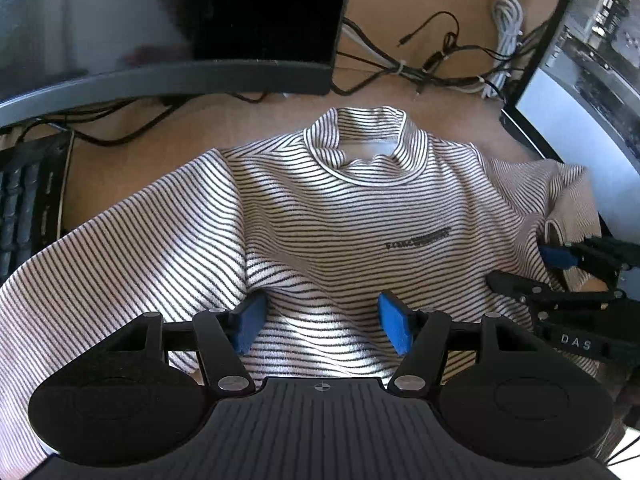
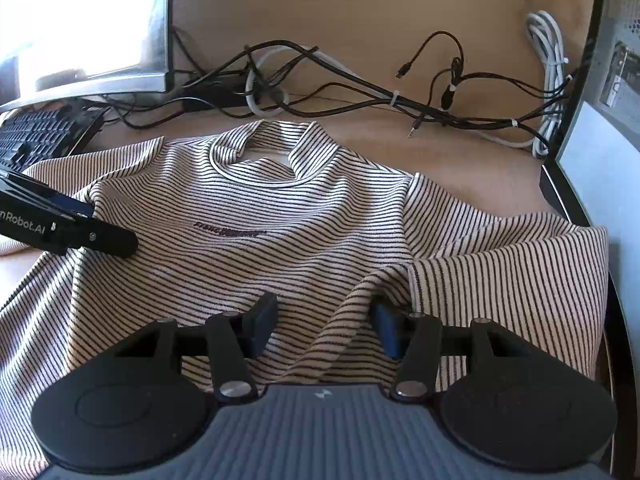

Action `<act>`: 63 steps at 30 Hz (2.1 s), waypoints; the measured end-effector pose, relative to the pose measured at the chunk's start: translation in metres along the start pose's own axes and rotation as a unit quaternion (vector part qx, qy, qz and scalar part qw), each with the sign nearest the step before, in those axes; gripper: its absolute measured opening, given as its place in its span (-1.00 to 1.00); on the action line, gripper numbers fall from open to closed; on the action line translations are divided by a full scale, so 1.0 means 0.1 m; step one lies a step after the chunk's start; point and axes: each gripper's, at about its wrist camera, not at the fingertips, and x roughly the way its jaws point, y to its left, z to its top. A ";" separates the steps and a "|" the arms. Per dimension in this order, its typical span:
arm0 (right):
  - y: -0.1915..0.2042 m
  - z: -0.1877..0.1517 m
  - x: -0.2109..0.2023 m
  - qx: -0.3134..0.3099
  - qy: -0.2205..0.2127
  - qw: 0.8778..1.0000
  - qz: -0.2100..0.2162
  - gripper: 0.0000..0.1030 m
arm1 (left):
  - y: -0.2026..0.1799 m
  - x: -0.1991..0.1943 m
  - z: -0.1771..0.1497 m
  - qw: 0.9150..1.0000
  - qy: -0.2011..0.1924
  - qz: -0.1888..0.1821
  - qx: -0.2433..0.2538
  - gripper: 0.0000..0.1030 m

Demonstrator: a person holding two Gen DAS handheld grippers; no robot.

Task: Fold clothes

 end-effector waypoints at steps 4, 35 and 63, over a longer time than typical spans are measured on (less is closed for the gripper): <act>0.04 -0.09 -0.05 -0.001 -0.007 1.000 -0.008 0.00 | -0.03 0.03 0.00 1.000 -0.002 -0.002 0.009 0.45; -0.40 -0.51 -1.02 0.055 -0.047 0.997 -0.017 0.35 | -0.01 -0.73 -0.53 0.998 0.015 -0.051 -0.042 0.82; -0.12 -0.74 -1.21 0.223 0.009 0.973 -0.066 1.00 | -0.14 -0.55 -0.65 0.996 0.051 -0.067 -0.032 1.00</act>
